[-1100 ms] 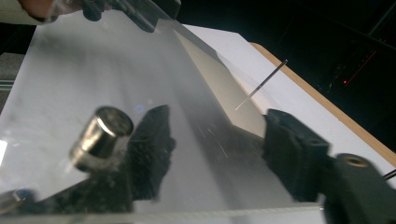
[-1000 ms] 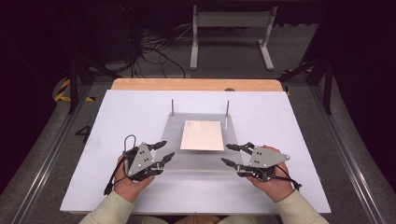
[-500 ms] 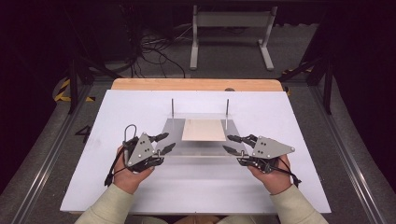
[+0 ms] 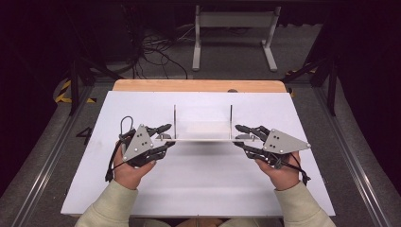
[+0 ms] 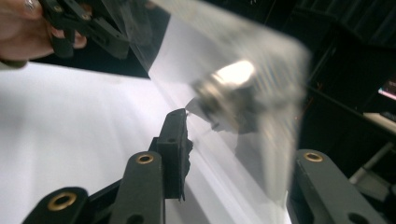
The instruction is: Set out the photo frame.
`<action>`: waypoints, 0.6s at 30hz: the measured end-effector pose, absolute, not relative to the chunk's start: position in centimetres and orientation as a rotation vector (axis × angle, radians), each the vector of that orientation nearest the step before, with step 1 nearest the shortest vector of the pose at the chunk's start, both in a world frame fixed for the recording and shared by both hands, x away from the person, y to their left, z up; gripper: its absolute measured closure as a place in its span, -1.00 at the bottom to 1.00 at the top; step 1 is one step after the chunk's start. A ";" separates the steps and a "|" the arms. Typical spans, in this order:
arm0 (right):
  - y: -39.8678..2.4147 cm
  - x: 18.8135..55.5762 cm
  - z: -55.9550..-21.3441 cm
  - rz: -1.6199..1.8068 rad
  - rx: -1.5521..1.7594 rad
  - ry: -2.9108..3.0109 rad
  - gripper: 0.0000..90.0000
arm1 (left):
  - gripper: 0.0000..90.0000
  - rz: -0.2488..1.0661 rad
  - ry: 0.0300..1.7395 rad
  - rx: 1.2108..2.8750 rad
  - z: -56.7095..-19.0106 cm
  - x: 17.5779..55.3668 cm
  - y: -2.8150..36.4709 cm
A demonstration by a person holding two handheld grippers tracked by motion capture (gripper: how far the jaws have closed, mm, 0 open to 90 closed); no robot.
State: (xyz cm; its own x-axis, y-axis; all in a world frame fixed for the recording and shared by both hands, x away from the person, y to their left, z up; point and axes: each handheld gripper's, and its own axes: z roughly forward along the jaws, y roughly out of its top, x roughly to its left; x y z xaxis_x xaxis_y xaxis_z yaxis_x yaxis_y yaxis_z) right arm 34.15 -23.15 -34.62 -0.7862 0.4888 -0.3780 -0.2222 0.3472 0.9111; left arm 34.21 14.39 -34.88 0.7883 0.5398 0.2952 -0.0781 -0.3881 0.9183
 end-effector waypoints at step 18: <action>-23.3 31.7 -31.2 1.502 0.206 1.945 0.41 | 0.29 0.733 0.314 1.771 -32.4 32.2 14.7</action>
State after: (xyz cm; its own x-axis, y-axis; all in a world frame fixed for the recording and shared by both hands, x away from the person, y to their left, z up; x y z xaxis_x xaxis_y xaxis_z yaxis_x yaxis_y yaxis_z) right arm 31.67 -23.33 -31.16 -0.7683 0.4980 -0.4022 -0.2632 0.3269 0.9076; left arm 32.18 14.67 -32.36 0.7700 0.5528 0.3186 -0.1505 -0.3279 0.9327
